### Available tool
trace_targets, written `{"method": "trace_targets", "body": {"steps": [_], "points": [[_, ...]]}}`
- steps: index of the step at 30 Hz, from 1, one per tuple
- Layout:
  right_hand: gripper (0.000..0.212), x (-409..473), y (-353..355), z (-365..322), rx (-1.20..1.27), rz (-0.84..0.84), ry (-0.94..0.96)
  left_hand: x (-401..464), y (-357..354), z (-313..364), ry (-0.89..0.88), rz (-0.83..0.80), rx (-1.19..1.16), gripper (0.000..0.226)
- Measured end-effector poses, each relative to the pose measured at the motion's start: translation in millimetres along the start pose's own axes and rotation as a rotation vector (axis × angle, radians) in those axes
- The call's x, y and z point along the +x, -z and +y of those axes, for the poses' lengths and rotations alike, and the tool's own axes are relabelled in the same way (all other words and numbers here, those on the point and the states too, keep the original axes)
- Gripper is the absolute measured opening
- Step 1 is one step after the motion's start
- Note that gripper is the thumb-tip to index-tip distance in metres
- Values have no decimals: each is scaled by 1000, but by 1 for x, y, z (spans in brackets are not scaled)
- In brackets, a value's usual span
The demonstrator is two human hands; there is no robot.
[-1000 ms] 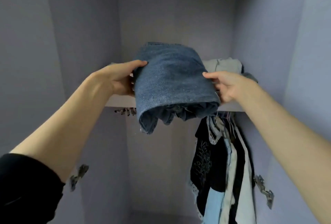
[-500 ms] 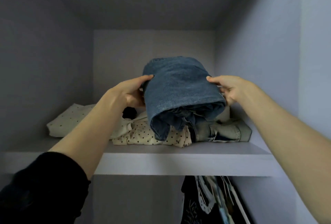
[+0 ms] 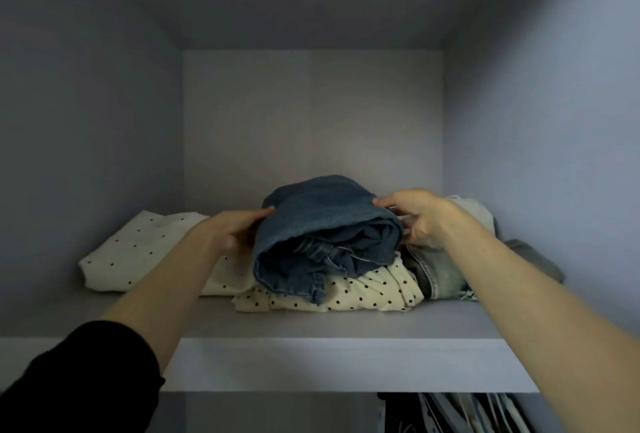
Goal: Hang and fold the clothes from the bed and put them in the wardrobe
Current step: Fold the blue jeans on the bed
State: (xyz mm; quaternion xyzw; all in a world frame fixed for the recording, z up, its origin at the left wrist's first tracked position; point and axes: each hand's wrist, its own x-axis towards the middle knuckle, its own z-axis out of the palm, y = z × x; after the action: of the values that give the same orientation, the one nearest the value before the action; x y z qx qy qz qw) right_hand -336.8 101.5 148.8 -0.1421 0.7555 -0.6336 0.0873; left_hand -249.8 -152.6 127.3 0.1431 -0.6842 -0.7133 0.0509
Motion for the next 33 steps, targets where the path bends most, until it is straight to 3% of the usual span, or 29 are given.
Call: {"method": "trace_targets", "body": {"steps": [3,6,9,12,14,16,20,24,30,33], "points": [[23,11,-18,6,-128,135,143,4,3,-8,-51,129,274,46],[27,6,-19,7,-349,274,443,-3,-1,0,-327,357,622,40],[32,-15,-26,12,-556,225,782,-24,-12,8,-629,199,741,43],[34,-25,-39,35,-840,129,943,-27,-30,-21,-778,49,1163,53],[34,-22,-40,41,-890,117,964,-21,-34,-39,-887,119,1334,59],[34,-18,-41,36,-827,87,893,-17,-31,-44,-983,196,1347,63],[39,-3,-50,26,-869,56,785,-7,-22,-36,-982,200,1373,73],[42,1,-53,59,-1022,25,757,6,-18,-65,-894,198,1474,61],[47,-12,-51,62,-1071,-30,651,-14,-30,-58,-646,121,1376,61],[51,-33,-46,65,-1023,-13,683,-35,-33,-63,-674,122,1190,59]]}}
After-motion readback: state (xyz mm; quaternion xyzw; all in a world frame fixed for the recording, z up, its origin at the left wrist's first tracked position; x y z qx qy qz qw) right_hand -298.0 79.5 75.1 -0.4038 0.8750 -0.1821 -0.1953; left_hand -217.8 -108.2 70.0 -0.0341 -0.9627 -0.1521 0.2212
